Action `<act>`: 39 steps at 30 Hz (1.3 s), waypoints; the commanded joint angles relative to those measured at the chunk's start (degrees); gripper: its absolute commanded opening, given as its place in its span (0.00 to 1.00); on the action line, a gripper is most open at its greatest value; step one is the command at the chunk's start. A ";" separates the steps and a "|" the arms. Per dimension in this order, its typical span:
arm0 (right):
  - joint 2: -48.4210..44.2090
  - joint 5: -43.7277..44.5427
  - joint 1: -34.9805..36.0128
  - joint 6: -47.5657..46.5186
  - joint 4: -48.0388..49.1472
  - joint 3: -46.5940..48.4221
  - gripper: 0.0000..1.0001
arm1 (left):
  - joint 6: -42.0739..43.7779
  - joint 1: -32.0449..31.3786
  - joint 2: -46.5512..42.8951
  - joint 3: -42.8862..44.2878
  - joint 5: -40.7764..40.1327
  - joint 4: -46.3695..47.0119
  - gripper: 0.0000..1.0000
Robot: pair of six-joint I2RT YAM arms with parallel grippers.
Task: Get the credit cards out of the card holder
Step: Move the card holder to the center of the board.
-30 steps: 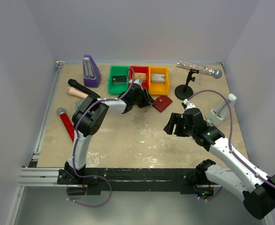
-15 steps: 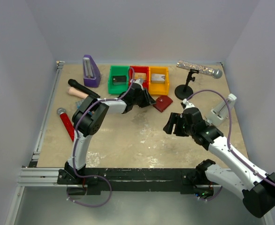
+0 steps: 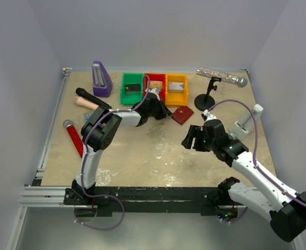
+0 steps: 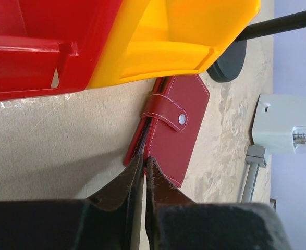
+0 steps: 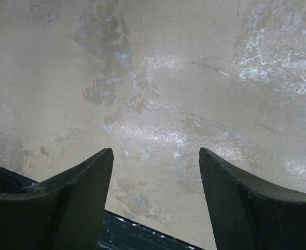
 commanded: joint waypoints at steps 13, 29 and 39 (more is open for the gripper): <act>-1.48 0.86 0.17 -2.30 0.89 0.38 0.72 | 0.28 1.51 -10.12 -14.29 7.12 8.52 0.00; 3.00 -6.25 0.17 -7.67 6.34 -1.99 0.73 | 8.45 2.04 -38.33 -41.54 12.15 -1.75 0.00; 6.79 -7.14 1.22 -7.31 8.19 -3.05 0.72 | 10.03 2.04 -46.42 -39.17 3.19 -11.95 0.90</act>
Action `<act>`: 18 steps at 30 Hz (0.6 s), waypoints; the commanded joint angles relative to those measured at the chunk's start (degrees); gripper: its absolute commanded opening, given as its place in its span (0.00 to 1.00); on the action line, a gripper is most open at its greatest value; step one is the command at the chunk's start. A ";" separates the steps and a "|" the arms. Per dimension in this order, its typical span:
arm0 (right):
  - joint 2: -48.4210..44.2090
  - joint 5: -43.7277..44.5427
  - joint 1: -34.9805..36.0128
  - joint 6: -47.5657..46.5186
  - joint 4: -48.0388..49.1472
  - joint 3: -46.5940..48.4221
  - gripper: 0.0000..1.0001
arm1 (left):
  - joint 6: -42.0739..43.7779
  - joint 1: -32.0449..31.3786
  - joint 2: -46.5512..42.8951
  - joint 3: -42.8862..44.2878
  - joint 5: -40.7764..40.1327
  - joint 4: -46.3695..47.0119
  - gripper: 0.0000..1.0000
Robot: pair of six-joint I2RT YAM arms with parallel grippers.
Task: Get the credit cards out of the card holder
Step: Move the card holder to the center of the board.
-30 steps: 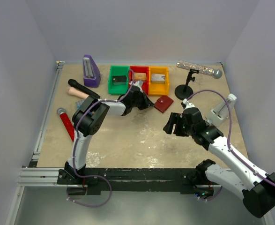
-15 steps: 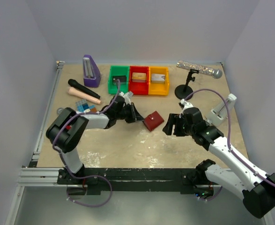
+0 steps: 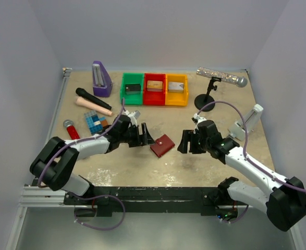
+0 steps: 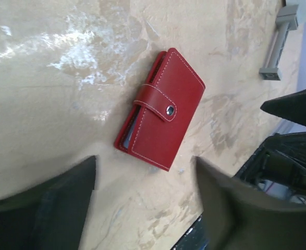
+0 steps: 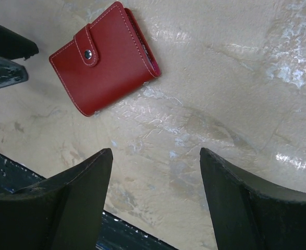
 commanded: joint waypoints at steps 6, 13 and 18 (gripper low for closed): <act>3.04 -1.83 2.08 -2.73 2.75 3.17 0.72 | 0.08 -1.58 -18.23 -6.39 -10.76 -2.80 0.98; 14.37 -0.69 2.08 -1.42 6.08 7.66 0.68 | -0.10 -9.75 -22.30 -12.74 -12.70 0.46 0.27; 21.05 -1.30 2.08 3.50 11.53 8.71 0.66 | 0.17 -13.10 -20.90 -13.01 -13.41 0.46 0.00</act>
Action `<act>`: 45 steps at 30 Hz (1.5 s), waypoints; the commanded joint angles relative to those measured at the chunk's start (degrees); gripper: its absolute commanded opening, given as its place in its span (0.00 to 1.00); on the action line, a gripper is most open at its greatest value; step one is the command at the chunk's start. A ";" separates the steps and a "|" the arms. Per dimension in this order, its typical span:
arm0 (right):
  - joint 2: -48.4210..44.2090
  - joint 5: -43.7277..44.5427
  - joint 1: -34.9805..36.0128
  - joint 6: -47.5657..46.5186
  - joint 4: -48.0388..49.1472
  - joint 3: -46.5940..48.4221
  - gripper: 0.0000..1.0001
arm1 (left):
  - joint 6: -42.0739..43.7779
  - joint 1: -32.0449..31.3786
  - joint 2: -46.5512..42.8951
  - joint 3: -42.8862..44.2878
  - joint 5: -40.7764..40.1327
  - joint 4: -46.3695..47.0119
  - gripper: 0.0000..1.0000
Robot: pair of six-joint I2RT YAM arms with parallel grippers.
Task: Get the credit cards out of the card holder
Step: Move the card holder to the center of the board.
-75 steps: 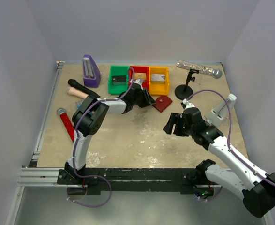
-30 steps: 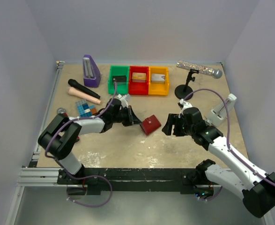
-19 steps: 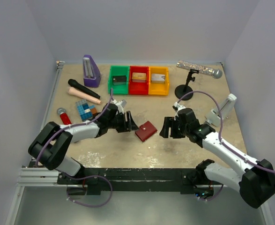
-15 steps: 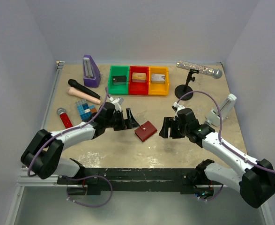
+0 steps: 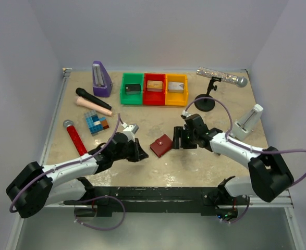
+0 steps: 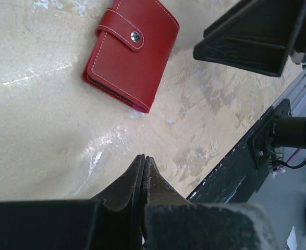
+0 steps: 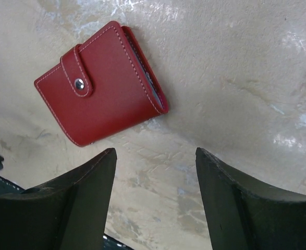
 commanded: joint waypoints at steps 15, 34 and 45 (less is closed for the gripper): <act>11.64 -0.58 0.18 9.62 12.02 2.73 0.59 | 0.63 -4.22 12.80 3.64 3.32 6.95 0.00; 8.48 -1.11 5.80 13.57 18.88 -6.58 0.57 | 1.33 -4.05 19.92 11.46 1.83 5.56 0.00; 4.19 1.08 8.97 15.16 17.76 -9.93 0.58 | 2.91 -2.20 19.85 17.80 -6.85 -3.92 0.00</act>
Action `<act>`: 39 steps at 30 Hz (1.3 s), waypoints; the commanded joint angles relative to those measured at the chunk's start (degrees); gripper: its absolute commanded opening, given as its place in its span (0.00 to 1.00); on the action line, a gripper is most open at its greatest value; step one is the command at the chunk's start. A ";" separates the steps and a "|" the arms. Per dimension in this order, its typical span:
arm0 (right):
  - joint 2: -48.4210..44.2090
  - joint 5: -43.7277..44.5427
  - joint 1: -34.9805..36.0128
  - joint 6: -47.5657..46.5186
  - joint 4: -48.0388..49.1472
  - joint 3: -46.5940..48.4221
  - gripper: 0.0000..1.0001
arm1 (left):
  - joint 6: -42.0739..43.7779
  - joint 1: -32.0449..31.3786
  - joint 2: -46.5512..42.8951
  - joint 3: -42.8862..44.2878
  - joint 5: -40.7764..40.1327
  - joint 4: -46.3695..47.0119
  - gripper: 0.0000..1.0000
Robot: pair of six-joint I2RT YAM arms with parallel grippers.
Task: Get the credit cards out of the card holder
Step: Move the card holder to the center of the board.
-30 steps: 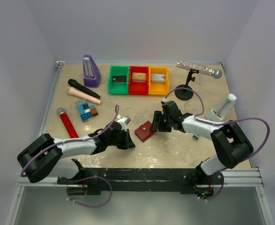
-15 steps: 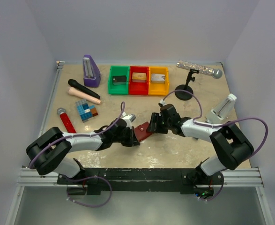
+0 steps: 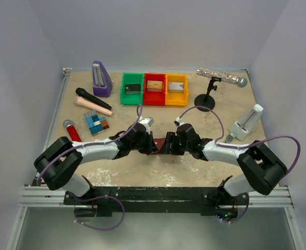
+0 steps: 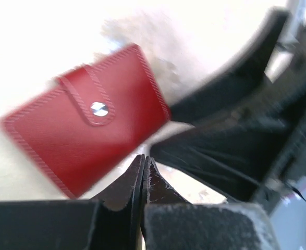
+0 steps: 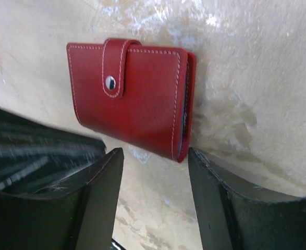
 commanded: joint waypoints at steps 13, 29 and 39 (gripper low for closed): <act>-7.28 9.00 0.53 -17.52 -22.12 15.54 0.57 | -7.14 7.65 -36.08 -19.18 -11.71 -4.94 0.96; 14.18 8.73 0.45 -15.07 -27.83 32.08 0.22 | -3.28 -0.96 -21.78 -17.61 -3.35 -1.42 0.00; 17.26 13.83 0.27 -13.49 -28.20 33.32 0.20 | -2.31 -2.46 -12.54 -13.92 0.70 2.10 0.00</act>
